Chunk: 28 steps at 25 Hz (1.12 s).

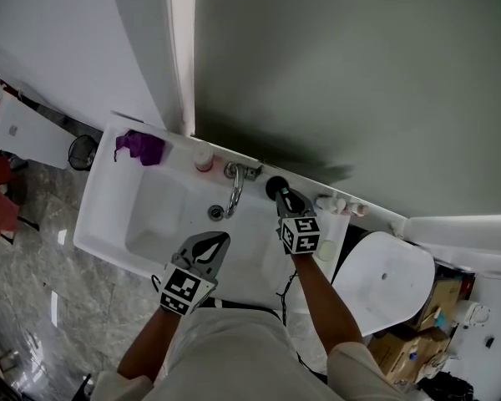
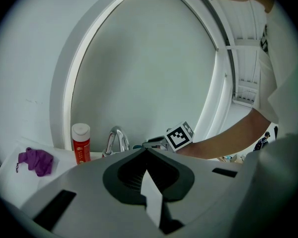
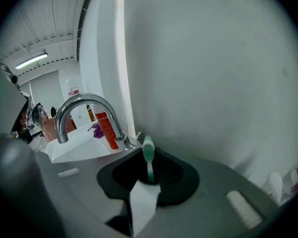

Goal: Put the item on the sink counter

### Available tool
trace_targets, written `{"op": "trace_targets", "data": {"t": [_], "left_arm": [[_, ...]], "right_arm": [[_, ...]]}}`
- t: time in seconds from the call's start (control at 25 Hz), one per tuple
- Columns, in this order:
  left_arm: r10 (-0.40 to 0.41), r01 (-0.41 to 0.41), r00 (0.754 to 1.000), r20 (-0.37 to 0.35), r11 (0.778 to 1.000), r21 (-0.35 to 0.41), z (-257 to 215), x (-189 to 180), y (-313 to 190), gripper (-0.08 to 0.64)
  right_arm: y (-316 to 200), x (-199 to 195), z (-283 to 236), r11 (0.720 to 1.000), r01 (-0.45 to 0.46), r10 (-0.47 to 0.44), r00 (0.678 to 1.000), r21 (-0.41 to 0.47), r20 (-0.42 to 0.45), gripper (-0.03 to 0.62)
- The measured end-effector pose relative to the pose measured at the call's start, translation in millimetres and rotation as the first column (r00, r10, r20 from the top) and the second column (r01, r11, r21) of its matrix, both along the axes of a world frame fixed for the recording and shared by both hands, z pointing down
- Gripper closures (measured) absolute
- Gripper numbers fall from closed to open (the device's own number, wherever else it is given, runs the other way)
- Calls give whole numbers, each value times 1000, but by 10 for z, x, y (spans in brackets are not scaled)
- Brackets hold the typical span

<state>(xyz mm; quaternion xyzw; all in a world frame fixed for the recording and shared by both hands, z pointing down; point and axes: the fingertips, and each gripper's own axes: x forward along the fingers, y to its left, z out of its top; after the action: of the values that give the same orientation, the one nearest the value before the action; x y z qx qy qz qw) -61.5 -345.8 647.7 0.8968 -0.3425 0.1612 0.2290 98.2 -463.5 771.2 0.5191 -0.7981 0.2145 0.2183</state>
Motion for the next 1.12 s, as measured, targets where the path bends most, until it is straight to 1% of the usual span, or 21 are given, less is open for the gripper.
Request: {"op": "trace_targets", "data": {"t": [0.36, 0.6, 0.68, 0.76, 0.84, 1.12], "left_arm": [[5, -5, 1000, 1, 1000, 1, -4, 39, 60, 552], [2, -2, 1000, 6, 1000, 2, -17, 28, 88, 554], [1, -1, 1000, 9, 1000, 4, -4, 18, 104, 554], [-2, 2, 1000, 7, 1000, 1, -12, 18, 111, 554], [-3, 3, 1000, 9, 1000, -2, -7, 10, 119, 554], [-5, 5, 1000, 8, 1000, -1, -16, -2, 187, 554]], "right_arm": [[-8, 59, 45, 1000, -4, 4, 1000, -5, -2, 512], [3, 84, 109, 999, -5, 5, 1000, -37, -1, 466], [5, 101, 121, 999, -8, 8, 1000, -40, -9, 428], [-1, 125, 129, 999, -14, 13, 1000, -39, -21, 412], [-8, 142, 144, 999, -17, 16, 999, -38, -37, 380], [28, 174, 169, 998, -25, 22, 998, -53, -52, 367]]}}
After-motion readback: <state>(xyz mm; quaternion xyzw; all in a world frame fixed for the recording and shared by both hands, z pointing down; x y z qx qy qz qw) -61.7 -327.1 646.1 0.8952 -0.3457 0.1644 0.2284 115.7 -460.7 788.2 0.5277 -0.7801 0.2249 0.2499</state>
